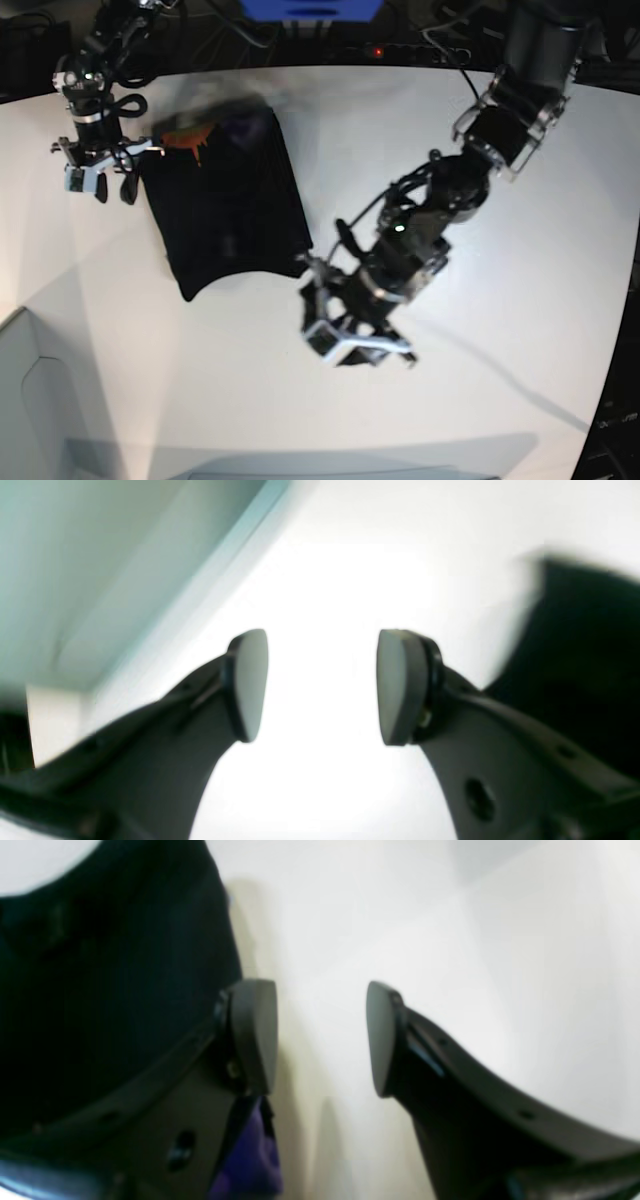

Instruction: Fold the T-shirt properly

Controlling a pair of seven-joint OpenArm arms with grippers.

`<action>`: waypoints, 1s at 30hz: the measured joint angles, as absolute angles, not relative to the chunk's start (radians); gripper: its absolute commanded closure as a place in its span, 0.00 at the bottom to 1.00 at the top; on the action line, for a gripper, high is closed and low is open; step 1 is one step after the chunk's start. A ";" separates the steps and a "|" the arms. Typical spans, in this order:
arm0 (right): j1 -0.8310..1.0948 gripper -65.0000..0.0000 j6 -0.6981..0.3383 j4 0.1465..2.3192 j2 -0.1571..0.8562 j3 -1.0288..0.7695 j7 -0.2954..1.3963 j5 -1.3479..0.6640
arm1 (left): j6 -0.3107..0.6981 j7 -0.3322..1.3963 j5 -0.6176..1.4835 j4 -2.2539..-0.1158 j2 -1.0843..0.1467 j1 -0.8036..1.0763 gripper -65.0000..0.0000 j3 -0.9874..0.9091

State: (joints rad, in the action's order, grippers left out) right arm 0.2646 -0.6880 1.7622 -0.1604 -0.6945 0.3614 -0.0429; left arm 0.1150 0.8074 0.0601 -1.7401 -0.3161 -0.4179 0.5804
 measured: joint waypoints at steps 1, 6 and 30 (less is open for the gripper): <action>0.267 0.55 -0.688 1.742 -0.162 -0.695 0.363 -0.041 | 0.115 0.815 0.064 -1.741 -0.337 -0.368 0.49 0.520; 0.264 0.55 -0.688 1.707 -0.161 -0.665 0.362 -0.041 | 0.117 0.807 0.068 -1.747 -0.385 -0.128 0.49 0.193; 0.452 0.64 -0.687 1.993 -0.158 -0.444 0.358 -0.119 | 0.112 0.821 0.080 -1.897 -0.346 0.384 0.74 -0.241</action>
